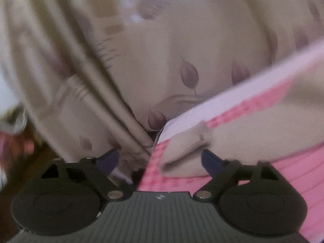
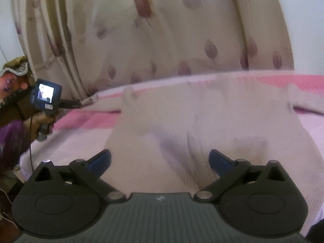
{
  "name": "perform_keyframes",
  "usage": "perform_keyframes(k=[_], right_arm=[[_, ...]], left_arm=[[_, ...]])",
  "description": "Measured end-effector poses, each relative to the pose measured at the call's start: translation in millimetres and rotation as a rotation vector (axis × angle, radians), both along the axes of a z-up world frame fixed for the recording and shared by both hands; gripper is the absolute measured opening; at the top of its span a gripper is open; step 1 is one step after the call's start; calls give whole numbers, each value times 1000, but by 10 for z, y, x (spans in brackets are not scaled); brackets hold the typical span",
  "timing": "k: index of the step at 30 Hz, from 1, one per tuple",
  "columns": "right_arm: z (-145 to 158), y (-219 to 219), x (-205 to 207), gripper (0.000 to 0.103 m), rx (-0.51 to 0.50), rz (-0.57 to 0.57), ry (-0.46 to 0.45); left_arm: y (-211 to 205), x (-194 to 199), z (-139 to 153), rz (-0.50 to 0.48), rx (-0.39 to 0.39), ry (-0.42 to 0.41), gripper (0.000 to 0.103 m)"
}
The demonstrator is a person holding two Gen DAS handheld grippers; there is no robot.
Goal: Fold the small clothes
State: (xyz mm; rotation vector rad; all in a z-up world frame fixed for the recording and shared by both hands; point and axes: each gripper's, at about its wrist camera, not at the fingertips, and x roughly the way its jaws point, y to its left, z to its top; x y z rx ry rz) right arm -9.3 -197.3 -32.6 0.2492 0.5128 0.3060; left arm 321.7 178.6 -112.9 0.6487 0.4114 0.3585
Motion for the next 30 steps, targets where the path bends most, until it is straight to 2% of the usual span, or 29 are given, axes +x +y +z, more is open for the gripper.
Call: perform_keyframes(k=[2,4,7,9,10,11,12,13,15,18,20,23,24,26,28,29,30], right_arm=[[-38,-11,59,103,-8,-12,21],[-45,-28,105,103,-9,-21,31],[-43,-33,194,103,-11,-35,51],[-44,-26,249,103,-8,-42,65],[-46,-23,278,103,-4,-44,72],[-41,-12,283,103,-4,-46,77],[-40,-5,296,103,-4,-49,80],[-41,-3,304,103,-4,-50,83],[-36,-4,289,103,-9,-52,82],[-7,-40,226,103,-18,-63,68],[-2,-109,186,103,-8,-82,64],[-13,-292,134,103,69,-116,71],[-17,-368,115,103,103,-130,75],[3,-528,40,103,150,-162,64],[66,-674,-72,103,158,-193,39],[101,-737,-140,103,145,-212,23],[130,-803,-211,103,123,-228,7]], left_arm=[[139,210,-102,-27,39,51,85],[282,384,-161,-42,43,77,84],[426,592,-212,-54,24,87,77],[501,762,-256,-59,-14,124,71],[521,805,-267,-50,-31,136,58],[534,853,-275,-36,-56,144,33],[575,910,-270,-5,-100,164,17],[639,939,-240,35,-167,165,12],[791,837,-114,90,-312,88,11],[989,465,164,183,-519,-27,11],[1034,223,283,225,-553,-54,11],[1138,48,301,350,-543,-24,13],[1228,14,294,398,-576,12,18],[1359,-76,273,463,-636,43,42],[1360,-309,357,476,-618,-16,51],[1294,-431,424,460,-589,-47,65],[1218,-553,490,433,-576,-69,73]])
